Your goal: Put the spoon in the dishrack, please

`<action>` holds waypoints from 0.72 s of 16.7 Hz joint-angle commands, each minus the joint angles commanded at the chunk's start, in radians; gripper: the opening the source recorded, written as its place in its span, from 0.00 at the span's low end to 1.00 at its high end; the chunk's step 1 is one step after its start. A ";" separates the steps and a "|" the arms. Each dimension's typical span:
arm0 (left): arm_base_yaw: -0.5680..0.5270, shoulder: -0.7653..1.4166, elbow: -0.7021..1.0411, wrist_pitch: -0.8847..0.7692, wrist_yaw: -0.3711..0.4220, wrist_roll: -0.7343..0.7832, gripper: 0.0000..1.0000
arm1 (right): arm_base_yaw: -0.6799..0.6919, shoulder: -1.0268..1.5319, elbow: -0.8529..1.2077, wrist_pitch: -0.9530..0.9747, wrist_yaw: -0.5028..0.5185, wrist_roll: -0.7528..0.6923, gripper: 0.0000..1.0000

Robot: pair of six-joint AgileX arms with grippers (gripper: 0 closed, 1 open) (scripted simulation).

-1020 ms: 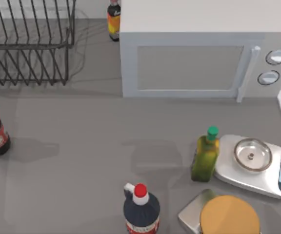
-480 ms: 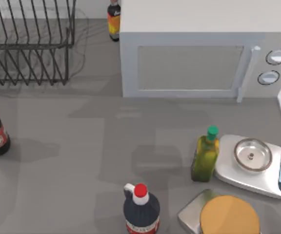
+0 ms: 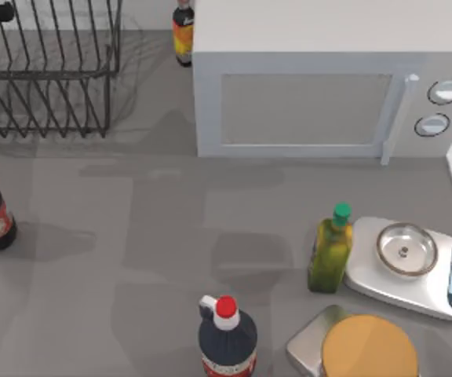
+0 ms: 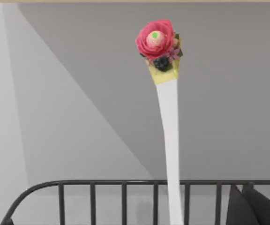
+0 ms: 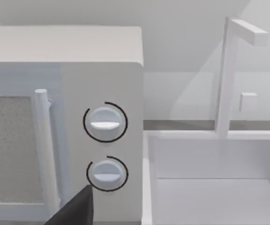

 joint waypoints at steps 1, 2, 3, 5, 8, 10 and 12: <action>0.000 0.000 0.000 0.000 0.000 0.000 0.00 | 0.000 0.000 0.000 0.000 0.000 0.000 1.00; 0.000 0.000 0.000 0.000 0.000 0.000 0.00 | 0.000 0.000 0.000 0.000 0.000 0.000 1.00; 0.000 0.000 0.000 0.000 0.000 0.000 0.08 | 0.000 0.000 0.000 0.000 0.000 0.000 1.00; 0.000 0.000 0.000 0.000 0.000 0.000 0.23 | 0.000 0.000 0.000 0.000 0.000 0.000 1.00; 0.000 0.000 0.000 0.000 0.000 0.000 0.45 | 0.000 0.000 0.000 0.000 0.000 0.000 1.00; 0.000 0.000 0.000 0.000 0.000 0.000 0.60 | 0.000 0.000 0.000 0.000 0.000 0.000 1.00; 0.000 0.000 0.000 0.000 0.000 0.000 0.75 | 0.000 0.000 0.000 0.000 0.000 0.000 1.00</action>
